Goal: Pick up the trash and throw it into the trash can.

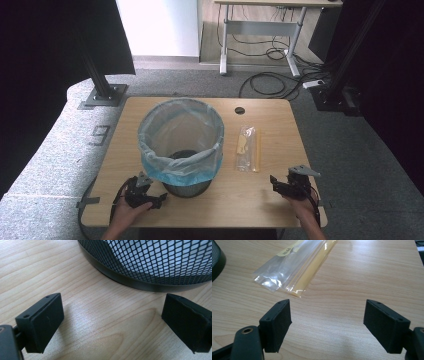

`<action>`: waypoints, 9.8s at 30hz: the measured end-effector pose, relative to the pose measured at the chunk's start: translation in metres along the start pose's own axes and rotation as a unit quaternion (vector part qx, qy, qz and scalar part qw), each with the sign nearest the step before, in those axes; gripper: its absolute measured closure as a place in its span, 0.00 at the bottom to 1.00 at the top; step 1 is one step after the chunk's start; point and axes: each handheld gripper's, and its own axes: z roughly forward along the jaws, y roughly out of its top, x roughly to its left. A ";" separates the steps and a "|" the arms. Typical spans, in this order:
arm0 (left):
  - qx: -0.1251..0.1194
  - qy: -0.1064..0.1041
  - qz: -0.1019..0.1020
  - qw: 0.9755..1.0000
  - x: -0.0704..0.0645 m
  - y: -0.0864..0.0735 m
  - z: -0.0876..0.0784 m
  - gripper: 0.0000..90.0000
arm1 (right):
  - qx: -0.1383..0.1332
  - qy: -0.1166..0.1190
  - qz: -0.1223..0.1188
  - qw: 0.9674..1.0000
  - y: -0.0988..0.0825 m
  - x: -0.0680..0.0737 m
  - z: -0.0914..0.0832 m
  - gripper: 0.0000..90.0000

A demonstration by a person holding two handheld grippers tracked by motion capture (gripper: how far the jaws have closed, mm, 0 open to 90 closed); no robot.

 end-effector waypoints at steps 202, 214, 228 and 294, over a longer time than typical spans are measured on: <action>-0.001 -0.011 0.011 1.000 -0.006 0.002 0.002 0.05 | -0.180 0.109 0.018 0.977 0.081 0.031 0.018 0.98; -0.001 -0.012 0.012 1.000 -0.006 0.002 0.003 0.04 | -0.209 0.116 0.024 0.971 0.090 0.026 -0.001 0.98; -0.001 -0.013 0.014 1.000 -0.006 0.003 0.003 0.04 | -0.240 0.120 0.015 0.963 0.102 0.027 -0.022 0.98; -0.001 -0.013 0.014 1.000 -0.006 0.003 0.003 0.04 | -0.348 0.198 -0.017 0.916 0.143 0.085 -0.087 0.98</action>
